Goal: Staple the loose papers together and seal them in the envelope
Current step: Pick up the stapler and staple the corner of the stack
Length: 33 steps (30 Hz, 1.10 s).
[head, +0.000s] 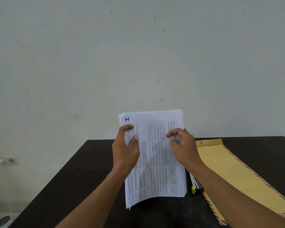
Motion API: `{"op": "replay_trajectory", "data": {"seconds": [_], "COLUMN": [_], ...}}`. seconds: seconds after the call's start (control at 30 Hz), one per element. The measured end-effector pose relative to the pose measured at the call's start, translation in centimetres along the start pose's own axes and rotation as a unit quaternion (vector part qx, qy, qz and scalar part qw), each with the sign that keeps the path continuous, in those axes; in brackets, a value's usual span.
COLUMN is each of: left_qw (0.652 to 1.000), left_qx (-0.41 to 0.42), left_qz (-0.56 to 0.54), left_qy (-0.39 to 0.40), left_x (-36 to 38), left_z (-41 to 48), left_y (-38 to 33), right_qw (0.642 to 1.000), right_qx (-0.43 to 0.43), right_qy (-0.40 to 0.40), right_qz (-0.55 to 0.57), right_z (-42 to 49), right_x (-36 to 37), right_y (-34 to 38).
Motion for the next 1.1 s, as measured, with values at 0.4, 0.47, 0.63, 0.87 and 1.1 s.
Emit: {"op": "replay_trajectory", "data": {"seconds": [0.4, 0.47, 0.63, 0.87, 1.1], "left_qw": [0.997, 0.996, 0.989, 0.987, 0.987], "left_qx": [-0.034, -0.04, -0.045, -0.107, -0.15], "left_qz": [0.048, 0.038, -0.01, -0.01, -0.035], "left_qy": [0.043, 0.07, 0.138, 0.115, 0.045], "left_x": [-2.2, -1.6, -0.2, -0.5, -1.5], "left_z": [2.1, 1.4, 0.6, -0.3, -0.2], "left_y": [0.9, 1.3, 0.8, 2.5, 4.1], "right_qw": [0.975, 0.967, 0.937, 0.957, 0.941], "right_qx": [0.134, 0.046, -0.032, -0.05, -0.057], "right_qy": [0.111, 0.052, 0.212, 0.243, 0.28], "right_qz": [-0.14, -0.245, -0.277, -0.148, -0.181], "right_z": [0.2, 0.8, 2.4, 1.6, 1.2], "right_x": [-1.1, -1.4, 3.5, 5.8, 6.6], "right_y": [-2.4, -0.1, 2.9, 2.1, 1.2]}}
Point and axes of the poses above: each hand's wrist, its own z-axis towards the middle knuckle, its own x-axis out of the palm, y = z × x, the point moved 8 cm from there along z, towards the middle knuckle, and after that the axes turned 6 degrees about y, right-handed, at the moved point
